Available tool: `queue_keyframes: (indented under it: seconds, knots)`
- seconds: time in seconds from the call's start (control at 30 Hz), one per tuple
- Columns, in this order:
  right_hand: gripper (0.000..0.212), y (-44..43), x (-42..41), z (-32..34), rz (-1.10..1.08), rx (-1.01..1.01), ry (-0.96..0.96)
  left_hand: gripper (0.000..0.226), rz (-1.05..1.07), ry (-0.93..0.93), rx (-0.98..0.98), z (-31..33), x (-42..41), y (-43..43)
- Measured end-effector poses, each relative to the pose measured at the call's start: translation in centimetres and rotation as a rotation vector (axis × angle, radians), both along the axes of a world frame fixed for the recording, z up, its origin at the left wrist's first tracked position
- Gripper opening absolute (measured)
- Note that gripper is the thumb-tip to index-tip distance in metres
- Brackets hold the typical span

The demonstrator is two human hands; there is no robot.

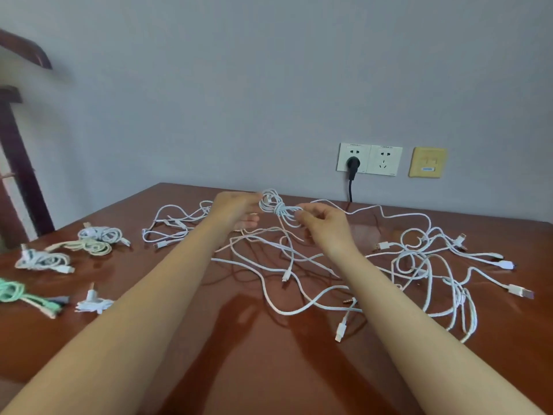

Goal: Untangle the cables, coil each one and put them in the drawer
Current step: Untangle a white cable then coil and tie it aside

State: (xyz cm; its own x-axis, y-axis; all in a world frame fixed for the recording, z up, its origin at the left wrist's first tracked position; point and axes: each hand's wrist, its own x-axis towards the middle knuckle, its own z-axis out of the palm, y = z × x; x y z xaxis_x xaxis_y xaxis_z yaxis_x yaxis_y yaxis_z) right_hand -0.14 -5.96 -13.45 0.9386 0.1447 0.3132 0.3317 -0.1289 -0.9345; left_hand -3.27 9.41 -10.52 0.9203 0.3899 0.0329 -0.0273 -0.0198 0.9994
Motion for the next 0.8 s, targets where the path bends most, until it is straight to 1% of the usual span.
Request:
queue_keyframes:
  seconds: [0.1,0.17,0.27,0.33,0.43,0.57,0.63,0.73,0.8]
  knots:
    - [0.021,2.5,-0.8,-0.2,0.050,0.014,0.040,0.030,0.037,0.006,0.049,0.1,-1.5,2.7]
    - [0.022,4.4,-1.9,-0.6,0.136,0.029,0.082,0.030,0.047,0.035,0.088,-0.1,-2.6,4.6]
    - [0.025,7.2,-3.3,-0.9,0.219,-0.012,0.063,0.038,0.057,0.094,0.125,-0.5,-4.3,7.2]
    - [0.027,8.9,-4.1,-0.8,0.254,-0.013,0.057,0.041,0.067,0.093,0.131,-0.5,-5.3,8.6]
    - [0.029,11.1,-5.0,-0.9,0.289,-0.008,0.089,0.034,0.110,0.101,0.172,-0.3,-6.7,10.6]
    - [0.024,13.4,-6.2,-1.8,0.329,-0.102,0.167,0.038,0.136,0.188,0.257,-0.9,-8.2,13.1]
    - [0.022,14.5,-6.7,-2.6,0.327,-0.113,0.196,0.038,0.167,0.208,0.274,-1.3,-8.9,13.7]
    - [0.017,15.8,-7.5,-3.6,0.334,-0.167,0.141,0.039,0.216,0.292,0.337,-2.0,-9.4,14.8]
    - [0.004,16.1,-7.9,-3.9,0.342,-0.257,0.085,0.037,0.241,0.353,0.387,-2.4,-9.9,15.3]
